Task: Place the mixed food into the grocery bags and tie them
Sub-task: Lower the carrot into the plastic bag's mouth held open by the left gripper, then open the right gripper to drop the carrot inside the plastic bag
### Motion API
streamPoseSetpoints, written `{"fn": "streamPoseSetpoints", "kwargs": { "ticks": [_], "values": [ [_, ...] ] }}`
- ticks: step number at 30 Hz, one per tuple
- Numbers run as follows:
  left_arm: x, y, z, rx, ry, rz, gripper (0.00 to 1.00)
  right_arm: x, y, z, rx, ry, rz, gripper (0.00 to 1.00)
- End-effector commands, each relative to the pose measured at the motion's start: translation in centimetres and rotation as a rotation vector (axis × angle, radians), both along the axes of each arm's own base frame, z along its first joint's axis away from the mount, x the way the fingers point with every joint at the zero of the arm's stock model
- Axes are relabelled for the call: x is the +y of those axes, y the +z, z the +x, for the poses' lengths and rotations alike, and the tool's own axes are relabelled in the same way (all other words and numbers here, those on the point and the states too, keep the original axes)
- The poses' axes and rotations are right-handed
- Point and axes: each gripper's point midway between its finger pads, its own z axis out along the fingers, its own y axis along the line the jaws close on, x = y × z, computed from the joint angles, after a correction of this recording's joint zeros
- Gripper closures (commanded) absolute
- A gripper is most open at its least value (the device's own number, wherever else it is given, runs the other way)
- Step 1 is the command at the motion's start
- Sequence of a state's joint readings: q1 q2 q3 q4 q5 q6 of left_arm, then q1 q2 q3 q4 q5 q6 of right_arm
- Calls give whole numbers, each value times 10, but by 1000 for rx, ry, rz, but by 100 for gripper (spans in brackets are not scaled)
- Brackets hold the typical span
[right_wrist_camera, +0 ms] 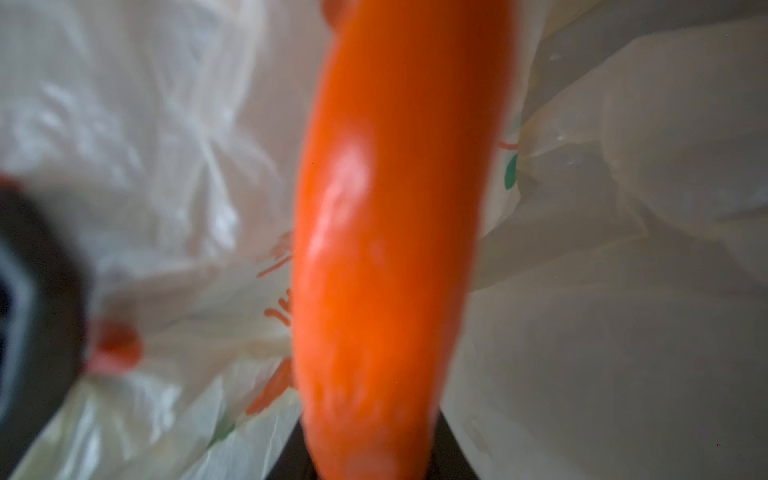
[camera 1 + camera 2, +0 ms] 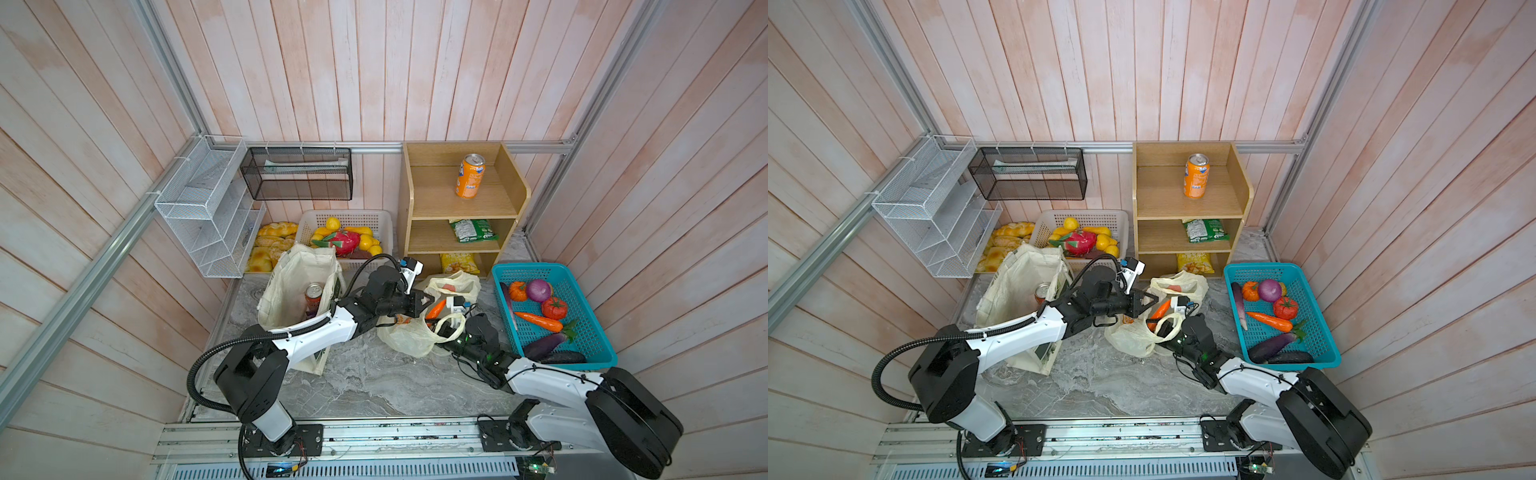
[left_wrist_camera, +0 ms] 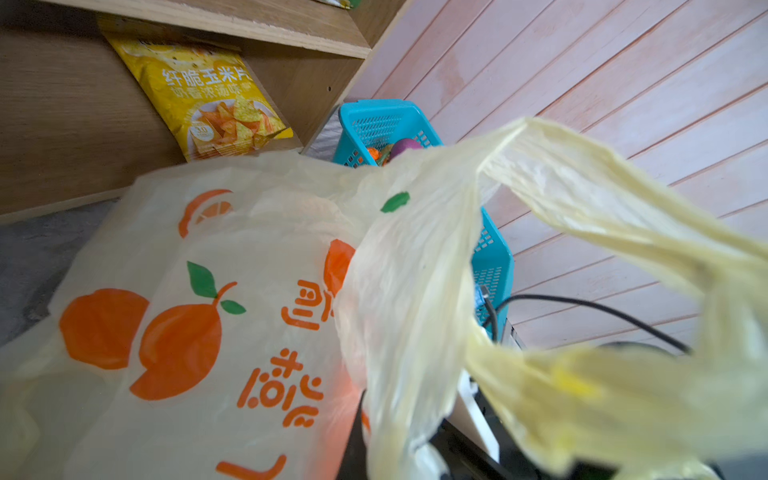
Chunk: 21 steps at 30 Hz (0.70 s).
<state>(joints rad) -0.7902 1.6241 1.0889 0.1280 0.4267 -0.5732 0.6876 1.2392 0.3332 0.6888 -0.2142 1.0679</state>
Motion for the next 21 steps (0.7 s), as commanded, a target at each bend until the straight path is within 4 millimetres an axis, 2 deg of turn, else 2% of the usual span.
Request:
{"fn": "streamPoseSetpoints", "kwargs": {
  "ticks": [1, 5, 7, 9, 12, 15, 21],
  "values": [
    [-12, 20, -11, -10, -63, -51, 100, 4, 14, 21, -58, -31, -7, 87],
    [-18, 20, -20, 8, -101, -66, 100, 8, 9, 33, -45, -24, -25, 78],
    [-18, 21, -21, 11, -102, -77, 100, 11, 7, 36, -35, 4, -33, 69],
    [-14, 23, -18, 5, -83, -88, 100, 12, 3, 37, -19, 23, -39, 54],
    [-2, 29, -10, 19, -41, -123, 100, 10, 2, 34, -7, 47, -50, 34],
    [16, 31, 2, 36, 14, -152, 100, 8, 7, 30, -4, 69, -70, 21],
    [39, 28, 16, 55, 89, -144, 100, 6, 22, 21, -3, 134, -112, 8]
  ]
}}
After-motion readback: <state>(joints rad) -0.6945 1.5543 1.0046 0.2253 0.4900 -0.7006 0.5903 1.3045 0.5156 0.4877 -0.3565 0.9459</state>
